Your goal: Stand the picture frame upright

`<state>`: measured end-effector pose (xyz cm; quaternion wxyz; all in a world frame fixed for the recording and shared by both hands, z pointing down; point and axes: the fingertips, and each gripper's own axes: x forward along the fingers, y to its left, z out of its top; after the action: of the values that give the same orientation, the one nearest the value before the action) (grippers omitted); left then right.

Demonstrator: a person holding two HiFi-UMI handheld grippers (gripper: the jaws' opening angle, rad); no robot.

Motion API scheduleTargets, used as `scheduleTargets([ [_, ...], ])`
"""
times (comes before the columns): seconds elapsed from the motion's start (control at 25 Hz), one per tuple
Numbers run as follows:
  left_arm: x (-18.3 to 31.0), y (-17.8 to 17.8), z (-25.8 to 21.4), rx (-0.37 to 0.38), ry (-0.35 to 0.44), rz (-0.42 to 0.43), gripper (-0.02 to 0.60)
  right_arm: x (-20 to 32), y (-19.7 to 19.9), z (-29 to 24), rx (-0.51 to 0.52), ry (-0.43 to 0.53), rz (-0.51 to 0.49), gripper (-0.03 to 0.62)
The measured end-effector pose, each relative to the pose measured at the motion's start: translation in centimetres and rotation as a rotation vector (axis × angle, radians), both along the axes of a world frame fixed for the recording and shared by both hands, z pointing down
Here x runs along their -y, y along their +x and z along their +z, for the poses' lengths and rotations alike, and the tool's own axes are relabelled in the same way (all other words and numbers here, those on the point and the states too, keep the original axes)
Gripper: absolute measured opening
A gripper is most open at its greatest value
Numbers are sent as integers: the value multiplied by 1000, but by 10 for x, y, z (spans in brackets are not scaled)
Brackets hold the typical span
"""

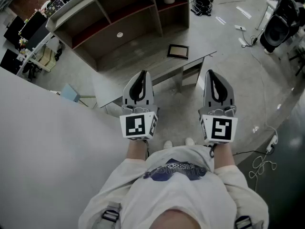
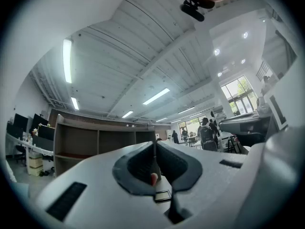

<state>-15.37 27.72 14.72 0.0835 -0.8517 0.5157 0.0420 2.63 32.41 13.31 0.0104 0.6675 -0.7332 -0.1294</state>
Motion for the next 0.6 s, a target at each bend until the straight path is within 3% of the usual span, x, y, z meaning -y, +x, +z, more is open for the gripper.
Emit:
scheduleTargets([
  [0.6,2,10,11,22,-33,-14,23,0,8,10,7,-28,-29,-3],
])
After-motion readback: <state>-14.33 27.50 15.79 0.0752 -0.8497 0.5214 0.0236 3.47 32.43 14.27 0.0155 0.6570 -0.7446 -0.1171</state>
